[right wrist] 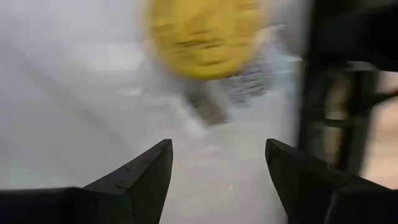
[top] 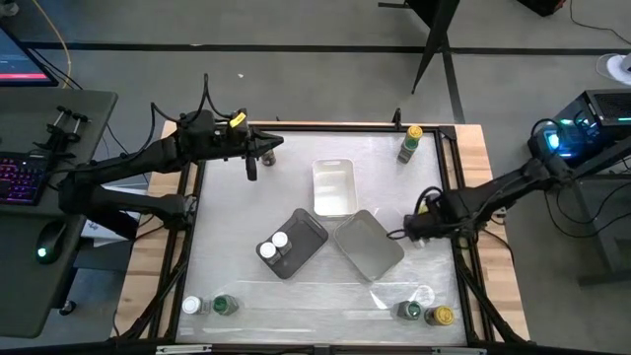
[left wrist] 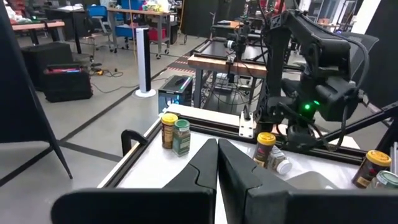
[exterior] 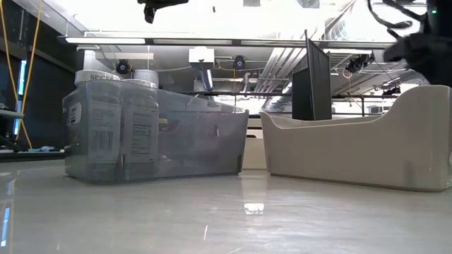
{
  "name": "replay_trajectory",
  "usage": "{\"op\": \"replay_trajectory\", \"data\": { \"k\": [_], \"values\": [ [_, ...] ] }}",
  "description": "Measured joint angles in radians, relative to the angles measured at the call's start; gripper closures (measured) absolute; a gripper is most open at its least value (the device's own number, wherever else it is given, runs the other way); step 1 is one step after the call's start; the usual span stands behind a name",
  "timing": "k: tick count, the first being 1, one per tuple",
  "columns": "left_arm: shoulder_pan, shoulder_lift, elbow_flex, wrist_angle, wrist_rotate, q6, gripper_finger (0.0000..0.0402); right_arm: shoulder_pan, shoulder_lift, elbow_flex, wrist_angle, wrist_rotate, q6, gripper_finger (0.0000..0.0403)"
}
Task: Sort spices by type
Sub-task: Put the white seasoning bottle into the black bin
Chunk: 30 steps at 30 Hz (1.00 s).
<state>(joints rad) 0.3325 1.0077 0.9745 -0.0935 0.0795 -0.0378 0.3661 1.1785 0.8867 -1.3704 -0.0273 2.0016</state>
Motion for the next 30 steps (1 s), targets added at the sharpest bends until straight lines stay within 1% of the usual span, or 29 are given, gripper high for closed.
{"op": "replay_trajectory", "data": {
  "k": [1, 4, 9, 13, 16, 24, 30],
  "values": [
    [0.0, 0.0, 0.0, 0.0, 0.0, 0.004, 0.0401, 0.016, 0.006, 0.0, -0.013, -0.003, 0.035, 0.015],
    [0.0, 0.0, 0.0, 0.0, 0.0, 0.005, 0.0401, 0.06, 0.013, -0.016, 0.023, -0.007, 0.138, 0.015],
    [0.0, 0.0, 0.0, 0.0, 0.0, 0.007, 0.0401, 0.089, 0.011, -0.108, 0.112, 0.023, 0.307, 0.015],
    [0.0, 0.0, 0.0, 0.0, 0.0, 0.022, 0.0402, 0.061, 0.012, -0.178, 0.197, 0.046, 0.319, 0.015],
    [0.0, 0.0, 0.0, 0.0, 0.0, 0.023, 0.0401, 0.039, 0.012, -0.204, 0.226, 0.05, 0.315, 0.015],
    [0.0, 0.0, 0.0, 0.0, 0.012, 0.016, 0.0401, 0.006, 0.012, -0.216, 0.218, 0.053, 0.309, 0.015],
    [0.0, 0.0, 0.0, 0.001, 0.012, 0.016, 0.0401, -0.014, 0.044, -0.216, 0.213, 0.053, 0.307, 0.015]
  ]
}}
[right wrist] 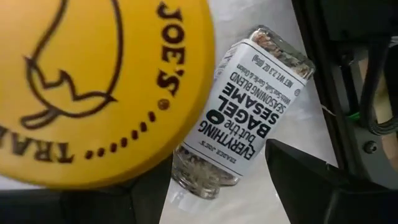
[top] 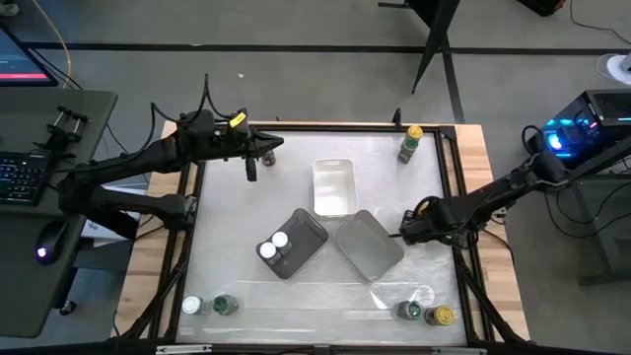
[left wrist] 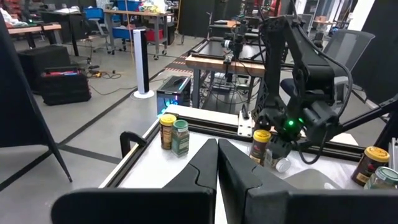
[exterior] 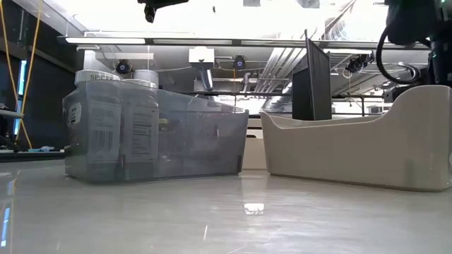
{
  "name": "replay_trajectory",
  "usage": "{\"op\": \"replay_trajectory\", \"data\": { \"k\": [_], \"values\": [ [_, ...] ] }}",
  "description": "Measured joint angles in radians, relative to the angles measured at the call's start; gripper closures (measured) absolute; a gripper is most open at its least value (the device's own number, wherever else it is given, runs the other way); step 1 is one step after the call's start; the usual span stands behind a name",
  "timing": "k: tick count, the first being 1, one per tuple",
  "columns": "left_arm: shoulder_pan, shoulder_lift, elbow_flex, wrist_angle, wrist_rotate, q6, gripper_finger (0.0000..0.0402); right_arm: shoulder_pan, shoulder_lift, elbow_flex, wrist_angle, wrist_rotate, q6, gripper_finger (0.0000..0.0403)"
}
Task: Sort spices by type
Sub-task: Put the white seasoning bottle into the black bin
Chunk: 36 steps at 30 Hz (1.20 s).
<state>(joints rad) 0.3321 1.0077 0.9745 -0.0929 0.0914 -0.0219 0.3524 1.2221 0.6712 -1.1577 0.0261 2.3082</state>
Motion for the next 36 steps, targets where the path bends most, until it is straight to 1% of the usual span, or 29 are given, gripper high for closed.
{"op": "replay_trajectory", "data": {
  "k": [7, 10, 14, 17, 22, 25, 28, 31, 33, 36],
  "values": [
    [0.0, 0.0, 0.0, 0.0, 0.0, -0.003, 0.0402, 0.01, 0.078, 0.003, 0.054, -0.025, -0.067, 0.015],
    [0.0, 0.0, 0.0, 0.0, 0.0, -0.003, 0.0401, 0.026, 0.101, 0.001, 0.137, -0.026, -0.106, 0.0151],
    [0.0, 0.0, 0.0, 0.0, 0.0, -0.011, 0.0401, 0.059, 0.106, 0.004, 0.195, -0.025, -0.146, 0.0151],
    [0.0, 0.0, 0.0, 0.0, 0.0, -0.011, 0.0401, 0.087, 0.103, 0.005, 0.207, -0.033, -0.162, 0.0151],
    [0.0, 0.0, 0.0, 0.001, 0.0, -0.011, 0.0401, 0.124, 0.101, 0.006, 0.198, -0.062, -0.132, 0.0151],
    [0.0, 0.0, 0.0, 0.001, 0.0, -0.02, 0.0401, 0.137, 0.088, 0.006, 0.201, -0.096, -0.109, 0.0151],
    [0.0, 0.0, 0.0, 0.001, 0.0, -0.027, 0.0401, 0.149, 0.064, 0.0, 0.228, -0.157, -0.11, 0.0151],
    [0.0, 0.0, 0.0, 0.001, 0.0, -0.029, 0.0402, 0.16, 0.023, 0.014, 0.22, -0.175, -0.137, 0.0151],
    [0.0, 0.0, 0.0, 0.002, 0.0, -0.029, 0.0402, 0.172, 0.002, 0.016, 0.214, -0.162, -0.137, 0.0151],
    [0.0, 0.0, 0.0, 0.01, 0.0, -0.029, 0.0402, 0.18, -0.034, 0.016, 0.177, -0.1, -0.094, 0.0151]
  ]
}}
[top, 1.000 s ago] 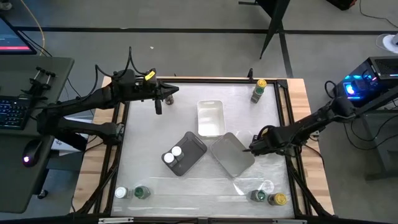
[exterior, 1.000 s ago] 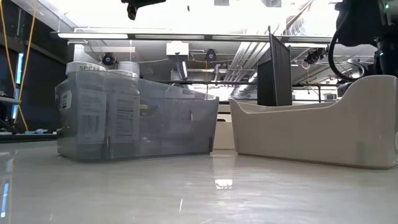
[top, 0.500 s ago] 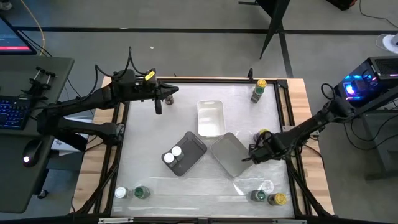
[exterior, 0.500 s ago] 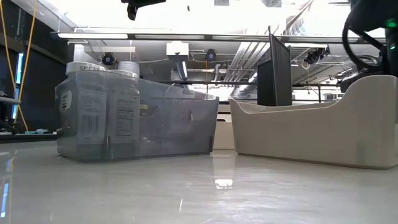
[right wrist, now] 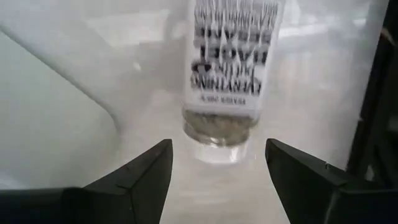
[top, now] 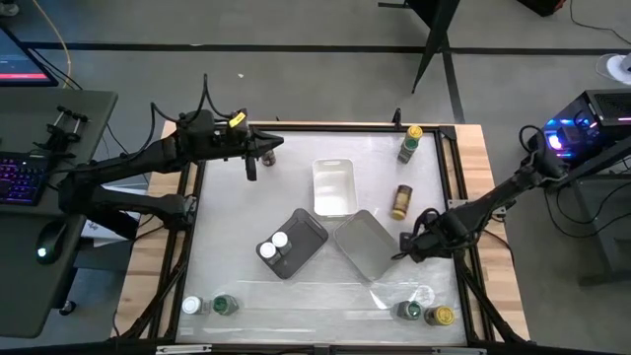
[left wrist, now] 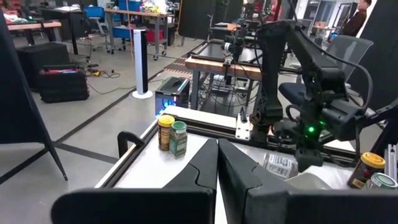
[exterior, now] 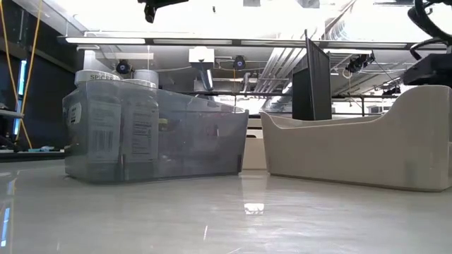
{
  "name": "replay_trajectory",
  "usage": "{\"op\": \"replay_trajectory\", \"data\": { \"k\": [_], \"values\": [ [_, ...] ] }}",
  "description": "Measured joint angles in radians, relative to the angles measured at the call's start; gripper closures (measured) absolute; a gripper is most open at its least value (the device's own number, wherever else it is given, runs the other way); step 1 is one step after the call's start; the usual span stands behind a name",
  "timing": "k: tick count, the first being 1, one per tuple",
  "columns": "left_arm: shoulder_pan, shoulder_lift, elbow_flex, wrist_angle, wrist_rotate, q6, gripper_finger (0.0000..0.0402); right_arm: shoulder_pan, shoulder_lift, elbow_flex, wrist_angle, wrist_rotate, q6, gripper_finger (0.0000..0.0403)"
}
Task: Sort spices by type
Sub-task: Put the white seasoning bottle into the black bin
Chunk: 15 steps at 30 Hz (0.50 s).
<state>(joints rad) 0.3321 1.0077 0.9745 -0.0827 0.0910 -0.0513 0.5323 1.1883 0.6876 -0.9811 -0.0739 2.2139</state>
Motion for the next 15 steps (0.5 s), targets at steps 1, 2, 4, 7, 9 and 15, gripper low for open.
{"op": "replay_trajectory", "data": {
  "k": [1, 2, 4, 7, 9, 15],
  "values": [
    [0.0, 0.0, 0.0, 0.002, 0.0, 0.0, 0.0401, 0.0, -0.003, 0.0, -0.012, 0.015, 0.012, 0.0151],
    [0.0, 0.0, 0.0, 0.005, 0.0, 0.0, 0.0401, 0.0, -0.003, 0.0, -0.03, 0.022, 0.019, 0.0151],
    [0.0, 0.0, 0.0, 0.007, 0.0, 0.0, 0.0401, -0.003, -0.004, 0.0, -0.057, 0.025, 0.031, 0.0151],
    [0.0, 0.0, 0.0, 0.007, 0.0, 0.0, 0.0401, -0.013, 0.004, 0.0, -0.057, 0.036, 0.033, 0.0151],
    [0.0, 0.0, 0.0, 0.007, 0.0, 0.001, 0.0401, -0.022, 0.004, 0.0, -0.059, 0.046, 0.033, 0.0151],
    [0.0, 0.0, 0.0, 0.006, 0.0, 0.009, 0.0401, -0.068, 0.005, -0.002, -0.099, 0.078, 0.058, 0.0151]
  ]
}}
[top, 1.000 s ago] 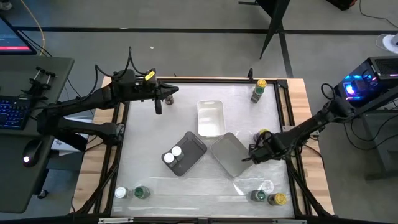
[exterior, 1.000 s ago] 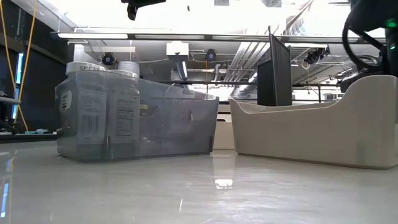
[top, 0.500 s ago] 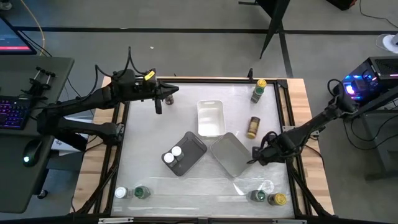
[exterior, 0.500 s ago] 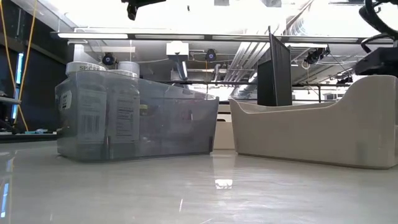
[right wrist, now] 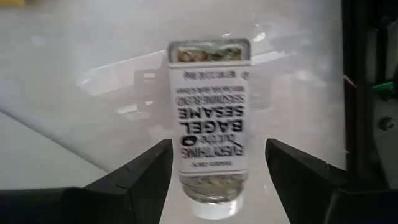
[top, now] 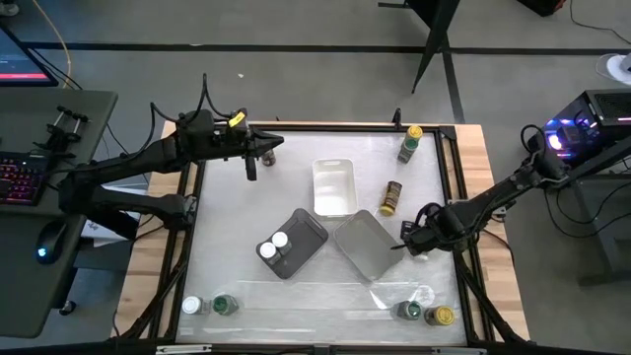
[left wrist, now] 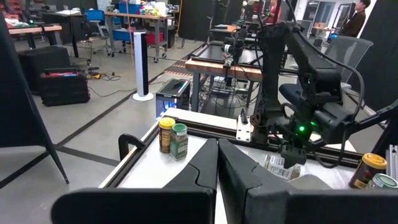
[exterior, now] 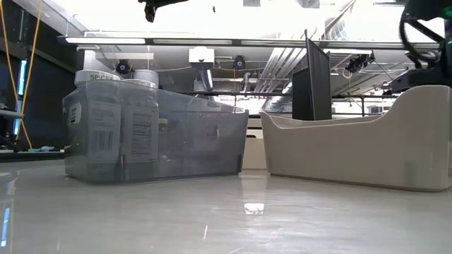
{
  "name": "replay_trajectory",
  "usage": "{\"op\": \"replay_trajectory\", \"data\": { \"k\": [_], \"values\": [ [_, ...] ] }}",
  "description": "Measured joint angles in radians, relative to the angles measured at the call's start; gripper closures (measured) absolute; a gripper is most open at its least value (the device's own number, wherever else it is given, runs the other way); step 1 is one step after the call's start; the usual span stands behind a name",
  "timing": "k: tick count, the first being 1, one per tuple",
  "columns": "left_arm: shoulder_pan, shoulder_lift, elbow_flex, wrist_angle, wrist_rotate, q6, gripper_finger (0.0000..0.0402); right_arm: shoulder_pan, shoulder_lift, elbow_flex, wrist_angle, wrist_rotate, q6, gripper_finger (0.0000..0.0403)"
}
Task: Sort spices by type
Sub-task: Put the white seasoning bottle into the black bin
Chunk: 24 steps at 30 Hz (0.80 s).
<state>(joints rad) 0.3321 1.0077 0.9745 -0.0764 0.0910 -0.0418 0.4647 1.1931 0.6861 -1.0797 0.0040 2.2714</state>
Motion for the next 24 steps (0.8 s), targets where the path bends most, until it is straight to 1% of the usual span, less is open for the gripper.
{"op": "replay_trajectory", "data": {
  "k": [5, 10, 12, 15, 19, 21, 23, 24],
  "values": [
    [0.0, 0.0, 0.0, 0.0, 0.0, 0.0, 0.0401, -0.042, 0.0, -0.052, 0.087, -0.005, -0.036, 0.0151],
    [0.0, 0.0, 0.0, -0.001, 0.0, 0.001, 0.04, -0.046, 0.0, -0.11, 0.127, -0.011, 0.0, 0.0151],
    [0.0, 0.0, 0.0, -0.001, 0.0, 0.002, 0.0394, -0.046, 0.0, -0.128, 0.135, -0.012, 0.001, 0.0151],
    [0.0, 0.0, 0.0, -0.001, -0.012, 0.018, 0.0373, -0.046, 0.0, -0.156, 0.166, -0.014, 0.002, 0.0151],
    [0.0, 0.0, 0.0, -0.001, -0.025, 0.02, 0.0331, -0.046, 0.0, -0.185, 0.259, -0.015, -0.001, 0.0151],
    [0.0, 0.0, 0.0, -0.001, -0.026, 0.02, 0.0311, -0.046, 0.007, -0.198, 0.268, -0.021, -0.003, 0.0153],
    [0.0, 0.0, 0.0, 0.001, -0.026, 0.02, 0.0294, -0.044, 0.009, -0.207, 0.267, -0.031, -0.024, 0.0168],
    [0.0, 0.0, 0.0, 0.006, -0.026, 0.02, 0.0288, -0.042, 0.009, -0.203, 0.258, -0.039, -0.05, 0.0182]
  ]
}}
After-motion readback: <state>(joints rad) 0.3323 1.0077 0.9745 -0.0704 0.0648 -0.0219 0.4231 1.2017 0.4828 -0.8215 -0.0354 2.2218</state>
